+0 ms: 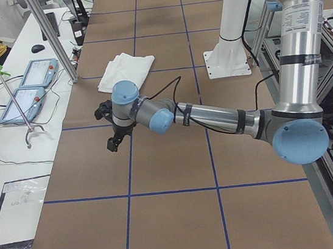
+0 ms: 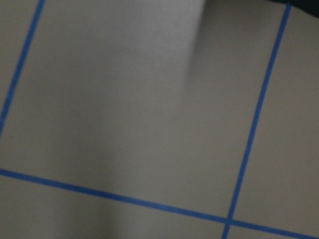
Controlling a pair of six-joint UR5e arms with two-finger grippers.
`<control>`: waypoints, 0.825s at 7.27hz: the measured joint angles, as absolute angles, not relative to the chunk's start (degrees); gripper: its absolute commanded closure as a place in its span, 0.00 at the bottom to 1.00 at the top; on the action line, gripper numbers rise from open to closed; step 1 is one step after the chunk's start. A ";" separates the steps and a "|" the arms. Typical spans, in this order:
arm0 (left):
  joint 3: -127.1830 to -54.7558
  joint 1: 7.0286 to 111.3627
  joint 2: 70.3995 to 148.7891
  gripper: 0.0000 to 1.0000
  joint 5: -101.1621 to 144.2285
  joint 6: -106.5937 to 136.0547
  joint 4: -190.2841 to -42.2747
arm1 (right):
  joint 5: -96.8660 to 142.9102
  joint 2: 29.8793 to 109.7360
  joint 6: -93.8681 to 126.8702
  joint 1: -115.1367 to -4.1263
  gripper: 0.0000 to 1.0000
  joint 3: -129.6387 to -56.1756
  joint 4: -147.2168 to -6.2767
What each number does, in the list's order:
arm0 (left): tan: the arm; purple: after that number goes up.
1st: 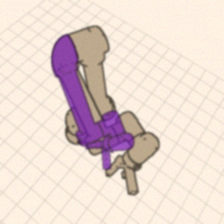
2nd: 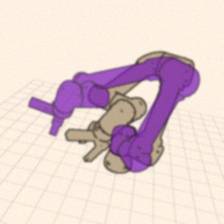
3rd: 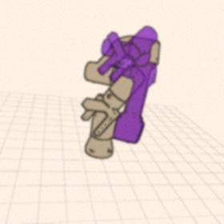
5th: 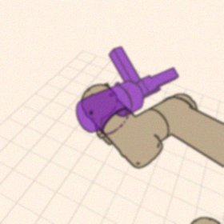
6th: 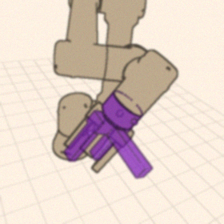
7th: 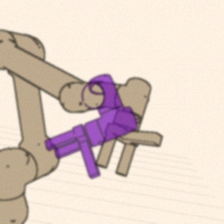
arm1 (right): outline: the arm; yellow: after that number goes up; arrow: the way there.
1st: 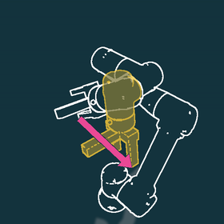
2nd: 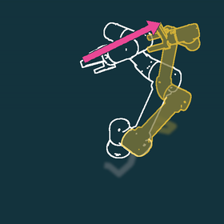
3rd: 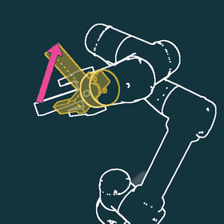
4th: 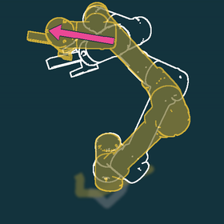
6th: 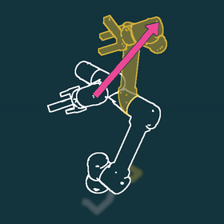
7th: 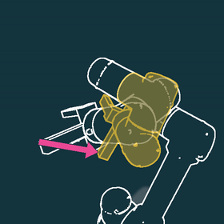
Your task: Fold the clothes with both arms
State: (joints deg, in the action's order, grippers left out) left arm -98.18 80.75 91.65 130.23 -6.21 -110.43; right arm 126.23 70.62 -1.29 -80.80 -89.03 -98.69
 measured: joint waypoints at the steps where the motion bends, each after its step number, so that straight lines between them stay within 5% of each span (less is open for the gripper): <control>1: -97.56 83.75 89.06 0.00 130.65 -7.91 -109.97 | 127.09 75.79 -5.22 -83.63 0.00 -89.94 -98.67; 6: -96.57 89.58 85.38 0.00 132.31 -9.01 -92.81 | 131.83 93.77 -7.80 -91.58 0.00 -101.29 -98.67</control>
